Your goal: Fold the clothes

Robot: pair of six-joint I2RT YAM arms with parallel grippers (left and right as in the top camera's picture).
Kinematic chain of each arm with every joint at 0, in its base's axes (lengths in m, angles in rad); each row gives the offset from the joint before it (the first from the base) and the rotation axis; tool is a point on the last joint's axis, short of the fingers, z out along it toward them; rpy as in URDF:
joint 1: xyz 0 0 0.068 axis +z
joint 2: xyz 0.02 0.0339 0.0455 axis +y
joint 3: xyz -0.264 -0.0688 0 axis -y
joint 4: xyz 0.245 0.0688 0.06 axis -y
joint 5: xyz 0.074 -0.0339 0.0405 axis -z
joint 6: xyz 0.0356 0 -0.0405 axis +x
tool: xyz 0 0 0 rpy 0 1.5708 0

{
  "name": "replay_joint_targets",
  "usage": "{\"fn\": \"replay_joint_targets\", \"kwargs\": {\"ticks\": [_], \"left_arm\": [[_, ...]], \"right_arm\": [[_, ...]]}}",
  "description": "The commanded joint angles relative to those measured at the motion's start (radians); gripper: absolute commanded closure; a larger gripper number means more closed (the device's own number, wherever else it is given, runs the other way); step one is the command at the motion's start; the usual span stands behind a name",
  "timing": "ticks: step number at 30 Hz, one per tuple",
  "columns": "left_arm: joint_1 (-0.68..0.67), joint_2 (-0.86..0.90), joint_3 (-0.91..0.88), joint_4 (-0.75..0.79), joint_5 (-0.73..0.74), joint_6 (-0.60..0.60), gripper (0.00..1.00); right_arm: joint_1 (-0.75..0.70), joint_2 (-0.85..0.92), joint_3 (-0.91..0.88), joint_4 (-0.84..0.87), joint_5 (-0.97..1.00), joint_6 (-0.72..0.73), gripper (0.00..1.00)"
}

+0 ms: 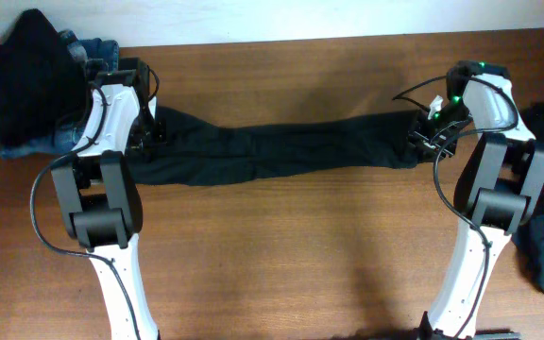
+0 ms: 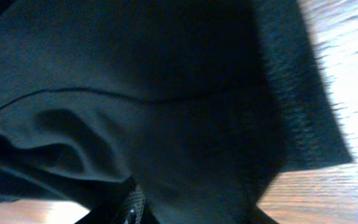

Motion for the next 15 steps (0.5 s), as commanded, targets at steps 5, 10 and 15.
{"fn": "replay_joint_targets", "kwargs": {"ticks": [5, 10, 15], "left_arm": [[0.02, 0.068, -0.019, 0.0, -0.045, -0.002, 0.99], [0.02, 0.068, -0.019, 0.003, -0.045, -0.002, 0.99], [0.02, 0.068, -0.019, 0.003, -0.045, 0.022, 0.99]], "right_arm": [[-0.071, 0.009, -0.005, 0.032, 0.066, 0.003, 0.81], [-0.1, 0.009, -0.005, 0.041, 0.067, -0.008, 0.96], [-0.1, 0.009, -0.005, 0.08, 0.067, -0.007, 0.96]]}}
